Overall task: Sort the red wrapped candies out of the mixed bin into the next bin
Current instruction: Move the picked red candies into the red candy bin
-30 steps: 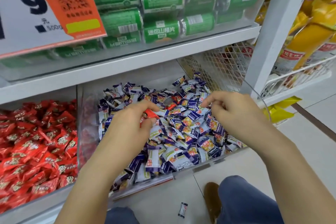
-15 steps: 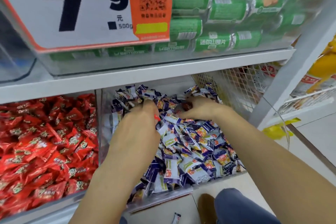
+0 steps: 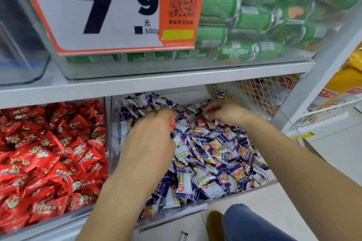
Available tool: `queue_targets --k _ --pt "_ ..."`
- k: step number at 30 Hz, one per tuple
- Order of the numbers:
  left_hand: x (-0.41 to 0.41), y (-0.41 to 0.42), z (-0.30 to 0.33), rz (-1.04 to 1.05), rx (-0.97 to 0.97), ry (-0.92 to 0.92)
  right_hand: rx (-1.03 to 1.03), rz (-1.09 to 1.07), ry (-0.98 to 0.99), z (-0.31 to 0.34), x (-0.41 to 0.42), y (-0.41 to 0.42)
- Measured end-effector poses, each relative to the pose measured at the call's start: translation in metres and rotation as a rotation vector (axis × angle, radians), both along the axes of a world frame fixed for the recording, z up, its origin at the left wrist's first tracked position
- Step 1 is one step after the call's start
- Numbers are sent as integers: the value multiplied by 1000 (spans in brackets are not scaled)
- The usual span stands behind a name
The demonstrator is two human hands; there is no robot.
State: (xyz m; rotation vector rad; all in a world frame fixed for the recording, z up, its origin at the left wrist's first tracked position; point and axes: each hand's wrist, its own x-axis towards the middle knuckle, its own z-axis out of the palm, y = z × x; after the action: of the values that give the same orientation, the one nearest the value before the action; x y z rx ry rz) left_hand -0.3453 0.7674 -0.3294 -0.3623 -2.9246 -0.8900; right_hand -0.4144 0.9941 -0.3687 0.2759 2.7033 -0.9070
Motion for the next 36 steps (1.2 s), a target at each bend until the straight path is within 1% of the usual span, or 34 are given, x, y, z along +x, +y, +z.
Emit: queue_targets --k 4,8,10,14,16,17,19,21,22,25,28,30,31,33,35,36 --pt "0 2 1 1 -1 -9 162 64 -3 2 5 7" --pt "0 4 0 5 -6 7 314 151 30 3 -2 -11" --pt "-1 4 1 1 2 11 412 190 -31 -5 -9 -19" --pt "-2 3 9 8 11 60 522 65 -119 -34 -26 -23" --pt "0 -1 15 7 48 101 551 40 -109 -34 -24 -25" --pt "2 -3 16 3 84 122 548 33 -50 -29 -17 -27" --pt "10 -9 18 -16 157 159 485 -21 199 -15 7 -32" --pt "21 -18 21 -45 220 203 309 -121 441 0 39 -38" --pt "27 -23 23 -59 246 223 224 -135 513 8 55 -43" --pt "45 -44 28 -57 344 251 -7 -88 622 28 102 -62" --pt "53 -73 33 73 477 192 -229 -52 676 48 138 -96" --pt "48 -100 31 184 537 73 -362 16 654 60 152 -127" --pt "44 -115 29 226 573 -15 -394 61 626 64 153 -143" --pt "35 -143 19 308 607 -172 -375 156 547 67 148 -178" --pt "27 -165 9 402 651 -239 -337 223 497 68 134 -214" --pt "25 -172 8 446 722 -240 -353 228 480 68 125 -230"
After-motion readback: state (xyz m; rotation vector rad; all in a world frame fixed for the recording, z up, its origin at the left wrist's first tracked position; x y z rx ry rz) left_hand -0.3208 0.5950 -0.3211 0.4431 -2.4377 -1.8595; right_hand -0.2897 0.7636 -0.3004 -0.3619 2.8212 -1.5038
